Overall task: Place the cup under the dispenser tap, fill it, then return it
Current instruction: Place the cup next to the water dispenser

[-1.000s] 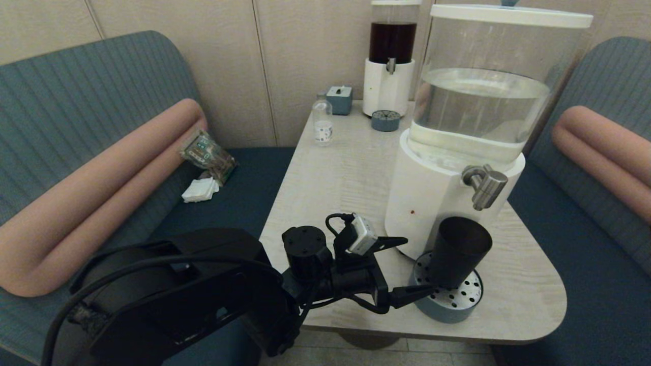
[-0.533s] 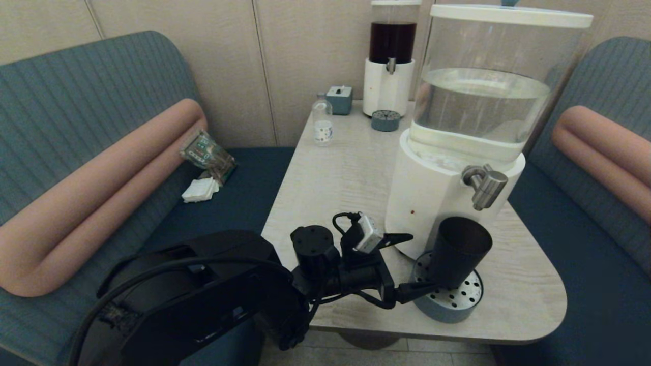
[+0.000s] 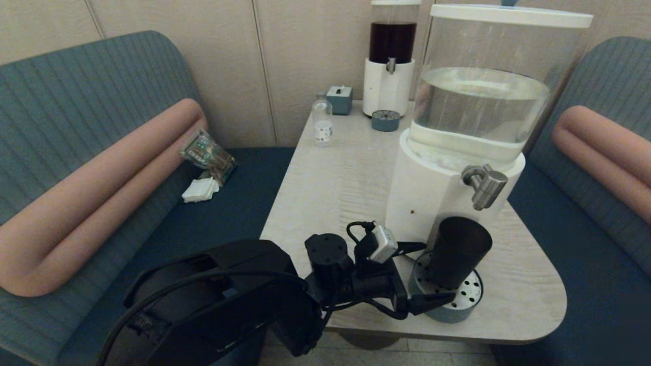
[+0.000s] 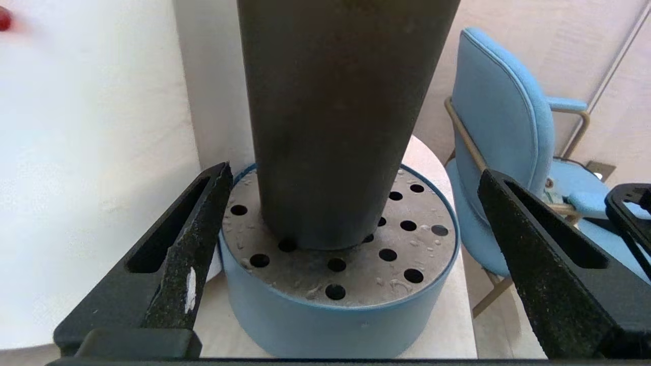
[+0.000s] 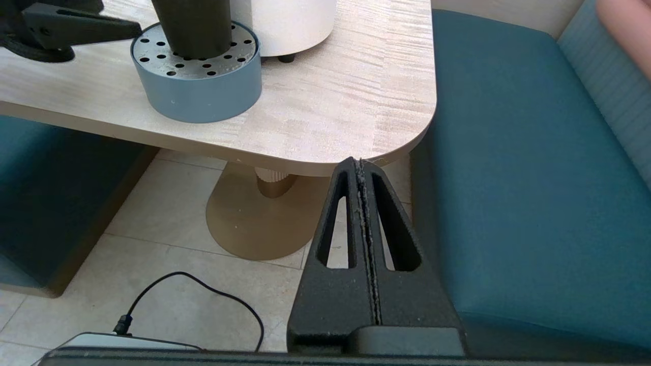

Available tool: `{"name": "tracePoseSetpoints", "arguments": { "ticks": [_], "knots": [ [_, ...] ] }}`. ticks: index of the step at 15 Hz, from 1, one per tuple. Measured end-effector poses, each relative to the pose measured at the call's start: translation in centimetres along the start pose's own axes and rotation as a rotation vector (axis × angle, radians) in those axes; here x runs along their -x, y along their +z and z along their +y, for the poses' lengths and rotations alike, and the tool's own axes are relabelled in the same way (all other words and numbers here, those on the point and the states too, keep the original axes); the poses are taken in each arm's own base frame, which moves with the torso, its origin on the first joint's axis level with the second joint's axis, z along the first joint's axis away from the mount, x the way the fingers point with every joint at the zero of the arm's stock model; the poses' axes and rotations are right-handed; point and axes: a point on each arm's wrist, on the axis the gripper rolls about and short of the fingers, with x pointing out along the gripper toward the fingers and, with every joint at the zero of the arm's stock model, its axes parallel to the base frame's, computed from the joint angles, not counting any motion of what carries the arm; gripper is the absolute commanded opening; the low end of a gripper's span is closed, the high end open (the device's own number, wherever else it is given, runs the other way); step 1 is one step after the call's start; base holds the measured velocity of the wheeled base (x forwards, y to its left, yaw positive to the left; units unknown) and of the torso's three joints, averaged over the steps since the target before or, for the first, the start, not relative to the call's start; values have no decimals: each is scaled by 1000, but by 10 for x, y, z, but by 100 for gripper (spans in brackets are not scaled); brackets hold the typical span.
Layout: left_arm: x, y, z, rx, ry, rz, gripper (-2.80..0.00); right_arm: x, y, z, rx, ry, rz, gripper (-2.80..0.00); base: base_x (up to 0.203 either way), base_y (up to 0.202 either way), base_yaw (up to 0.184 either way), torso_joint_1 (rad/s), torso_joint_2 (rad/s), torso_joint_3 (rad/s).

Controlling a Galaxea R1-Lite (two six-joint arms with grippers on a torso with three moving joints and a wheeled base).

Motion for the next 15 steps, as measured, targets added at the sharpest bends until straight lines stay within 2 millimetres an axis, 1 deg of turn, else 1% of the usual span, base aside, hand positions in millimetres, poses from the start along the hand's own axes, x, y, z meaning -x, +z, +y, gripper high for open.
{"name": "tracePoseSetpoints", "arguments": {
  "ticks": [4, 7, 15],
  "knots": [
    [-4, 0, 3, -12, -1, -16, 0, 0, 0, 0, 0, 0, 0, -280, 0, 0, 0, 0, 0, 0],
    [-12, 1, 1, -21, -12, -33, 0, 0, 0, 0, 0, 0, 0, -280, 0, 0, 0, 0, 0, 0],
    [-26, -11, -4, -16, -37, -46, 0, 0, 0, 0, 0, 0, 0, -280, 0, 0, 0, 0, 0, 0]
  ]
}}
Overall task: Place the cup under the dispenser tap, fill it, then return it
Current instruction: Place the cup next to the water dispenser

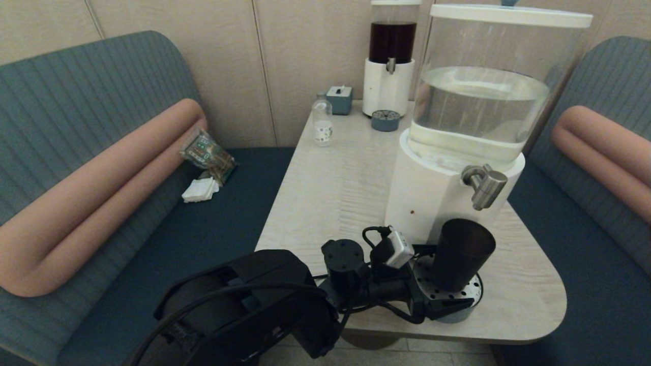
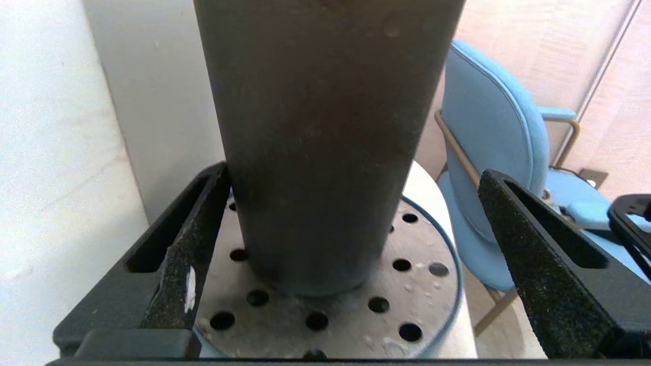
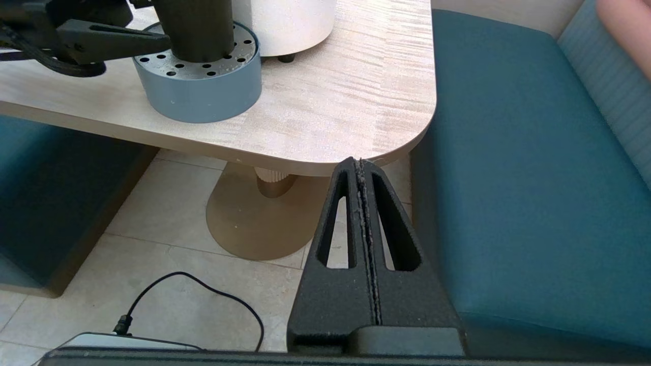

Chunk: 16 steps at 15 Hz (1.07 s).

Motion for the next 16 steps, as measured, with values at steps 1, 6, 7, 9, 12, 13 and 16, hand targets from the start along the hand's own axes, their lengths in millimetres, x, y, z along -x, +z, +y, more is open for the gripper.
{"name": "tracePoseSetpoints", "arguments": {
  "ticks": [1, 6, 7, 9, 12, 13, 16],
  "knots": [
    [-2, 0, 1, -4, 1, -6, 0, 0, 0, 0, 0, 0, 0, -280, 0, 0, 0, 0, 0, 0],
    [-7, -5, 6, -8, 18, -26, 0, 0, 0, 0, 0, 0, 0, -280, 0, 0, 0, 0, 0, 0],
    [-8, -6, 7, -8, 27, -28, 0, 0, 0, 0, 0, 0, 0, -280, 0, 0, 0, 0, 0, 0],
    [-8, -6, 8, -10, 34, -32, 0, 0, 0, 0, 0, 0, 0, -280, 0, 0, 0, 0, 0, 0],
    [-10, -6, 8, -7, 53, -39, 0, 0, 0, 0, 0, 0, 0, -280, 0, 0, 0, 0, 0, 0],
    [-10, -5, 9, -7, 58, -41, 0, 0, 0, 0, 0, 0, 0, -280, 0, 0, 0, 0, 0, 0],
    [-10, -5, 9, -8, 60, -42, -156, 0, 0, 0, 0, 0, 0, -280, 0, 0, 0, 0, 0, 0]
  ]
}}
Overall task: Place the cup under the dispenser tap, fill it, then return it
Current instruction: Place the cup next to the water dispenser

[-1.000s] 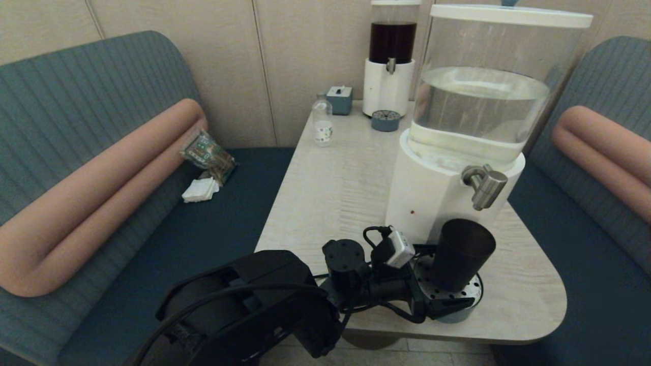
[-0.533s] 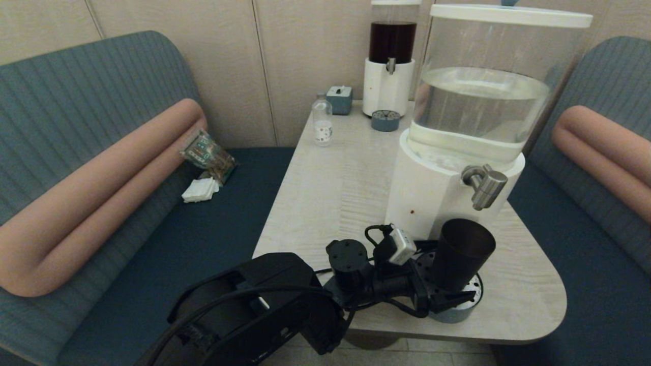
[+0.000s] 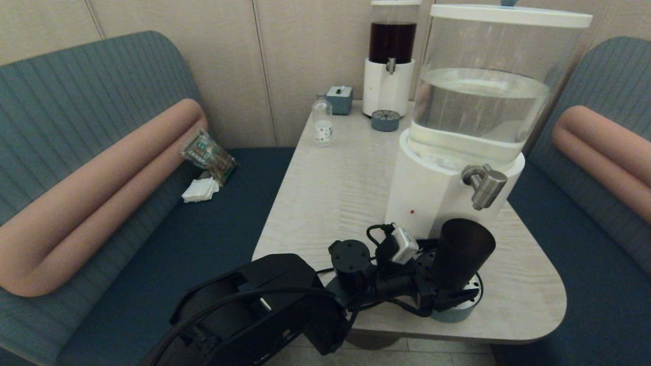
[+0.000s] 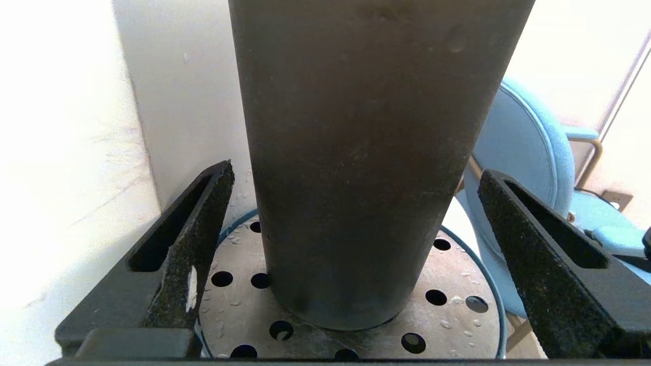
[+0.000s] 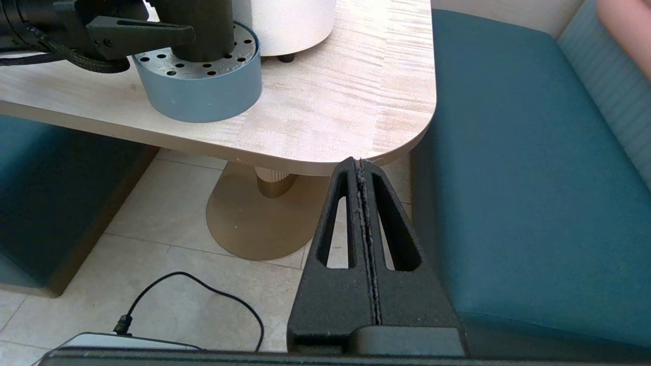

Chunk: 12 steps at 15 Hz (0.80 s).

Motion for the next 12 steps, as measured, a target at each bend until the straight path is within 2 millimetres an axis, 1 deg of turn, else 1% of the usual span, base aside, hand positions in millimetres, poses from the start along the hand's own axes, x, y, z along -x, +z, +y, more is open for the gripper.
{"name": "tracePoseSetpoints", "arguments": {
  "ticks": [1, 12],
  "knots": [
    [0, 0, 0, 0, 0, 0, -280, 0, 0, 0, 0, 0, 0, -280, 0, 0, 0, 0, 0, 0],
    [1, 0, -2, 3, -5, 6, -280, 0, 0, 0, 0, 0, 0, -280, 0, 0, 0, 0, 0, 0]
  ]
}}
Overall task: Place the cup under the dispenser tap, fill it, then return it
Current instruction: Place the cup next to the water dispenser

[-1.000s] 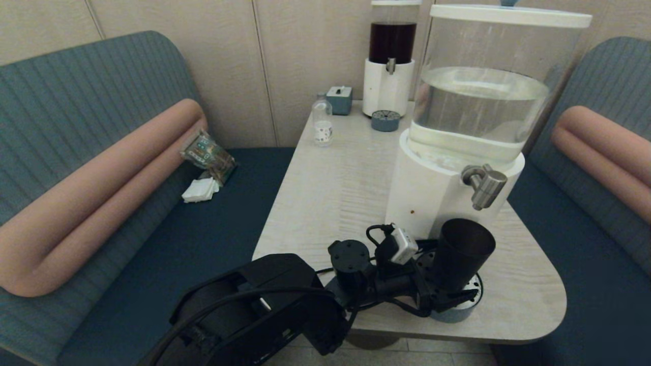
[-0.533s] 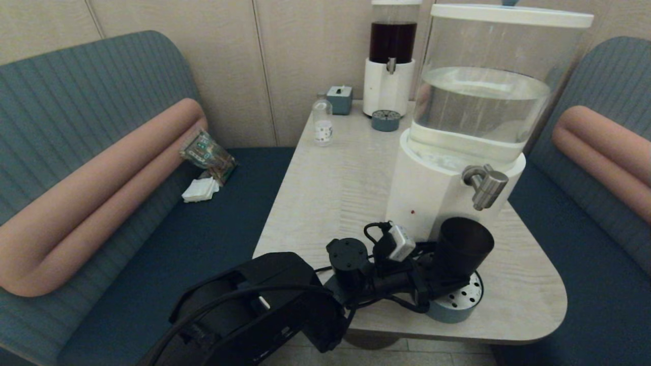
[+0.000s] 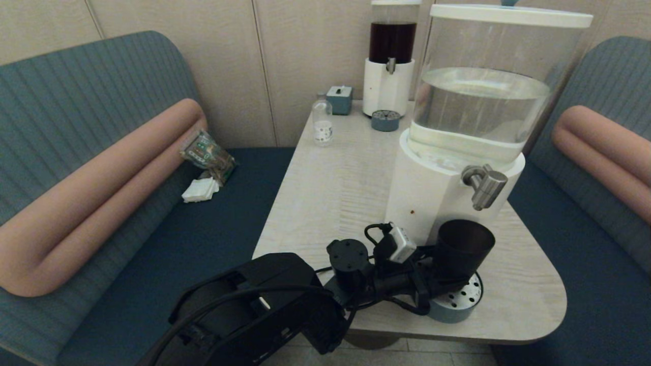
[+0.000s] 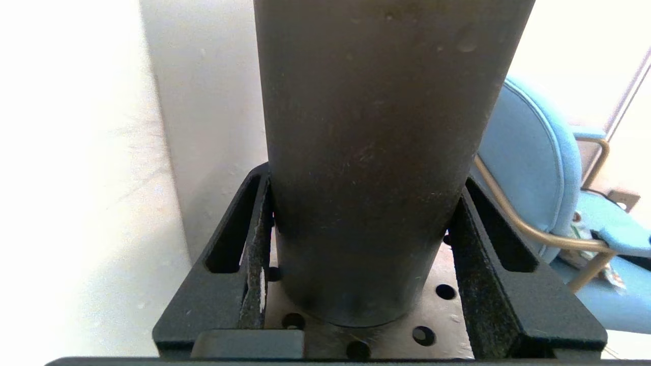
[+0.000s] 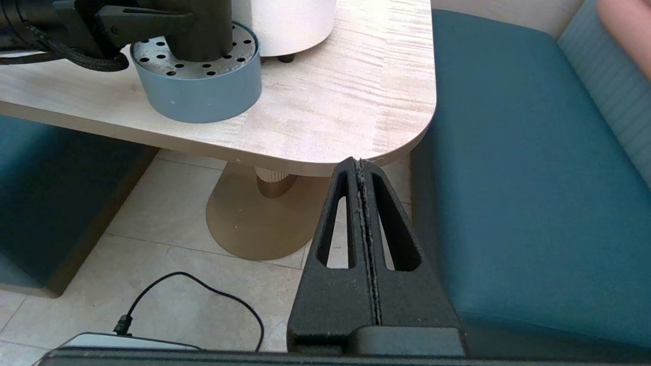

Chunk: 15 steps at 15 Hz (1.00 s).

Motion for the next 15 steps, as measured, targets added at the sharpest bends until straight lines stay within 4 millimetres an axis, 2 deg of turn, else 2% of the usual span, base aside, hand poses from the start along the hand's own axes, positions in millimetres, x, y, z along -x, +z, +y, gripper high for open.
{"name": "tracePoseSetpoints", "arguments": {
  "ticks": [7, 15],
  "knots": [
    [12, 10, -19, 47, 5, 60, -280, 0, 0, 0, 0, 0, 0, -280, 0, 0, 0, 0, 0, 0],
    [28, 37, -28, 60, 27, 84, -280, 0, 0, 0, 0, 0, 0, -280, 0, 0, 0, 0, 0, 0]
  ]
}}
